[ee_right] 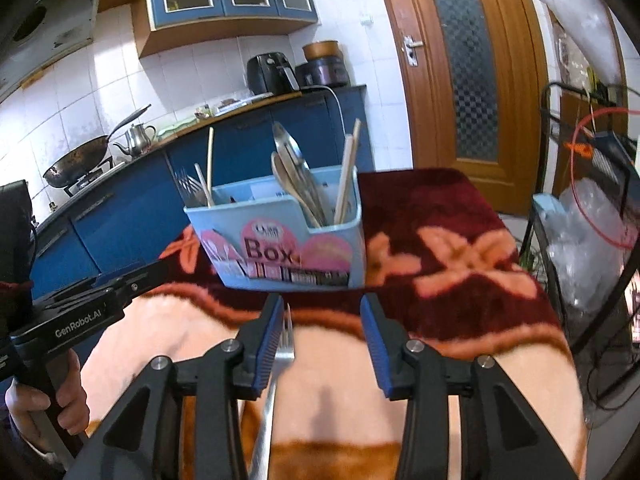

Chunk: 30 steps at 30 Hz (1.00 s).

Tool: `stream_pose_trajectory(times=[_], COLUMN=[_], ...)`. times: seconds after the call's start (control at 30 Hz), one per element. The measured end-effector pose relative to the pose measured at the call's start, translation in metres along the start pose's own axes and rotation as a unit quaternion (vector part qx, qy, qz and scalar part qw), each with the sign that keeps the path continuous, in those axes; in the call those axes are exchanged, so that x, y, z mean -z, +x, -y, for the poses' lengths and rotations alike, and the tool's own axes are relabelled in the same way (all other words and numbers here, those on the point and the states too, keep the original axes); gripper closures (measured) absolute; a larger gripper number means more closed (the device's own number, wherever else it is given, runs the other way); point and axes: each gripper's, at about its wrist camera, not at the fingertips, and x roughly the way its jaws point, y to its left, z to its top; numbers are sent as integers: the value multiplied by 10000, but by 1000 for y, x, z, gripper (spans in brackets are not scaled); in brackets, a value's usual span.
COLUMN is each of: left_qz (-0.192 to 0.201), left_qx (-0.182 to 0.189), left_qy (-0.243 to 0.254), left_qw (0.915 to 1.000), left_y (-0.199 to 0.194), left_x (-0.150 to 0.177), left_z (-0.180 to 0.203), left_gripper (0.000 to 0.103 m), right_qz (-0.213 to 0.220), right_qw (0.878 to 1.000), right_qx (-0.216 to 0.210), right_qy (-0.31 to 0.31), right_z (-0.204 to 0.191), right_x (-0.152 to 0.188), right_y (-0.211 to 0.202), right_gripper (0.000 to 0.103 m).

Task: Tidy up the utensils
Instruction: 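Open both tools and move back toward the two remaining forks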

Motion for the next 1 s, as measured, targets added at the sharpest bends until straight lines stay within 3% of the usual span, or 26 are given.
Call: stream_pose_trajectory(times=[0.43,1.0], left_qz=[-809,-1437], left_qx=[135,445], left_qy=[77,405], left_qw=[9966,9878], left_y=[31,46], left_x=[27,53], left_z=[15,50], left_gripper=[58,58], right_qz=[-428,-553], right_qw=[9988,9976], right_qx=[58,-22], right_qy=[218,423], right_z=[18,31], right_x=[26,38], right_y=[7,10], right_gripper=[58,57])
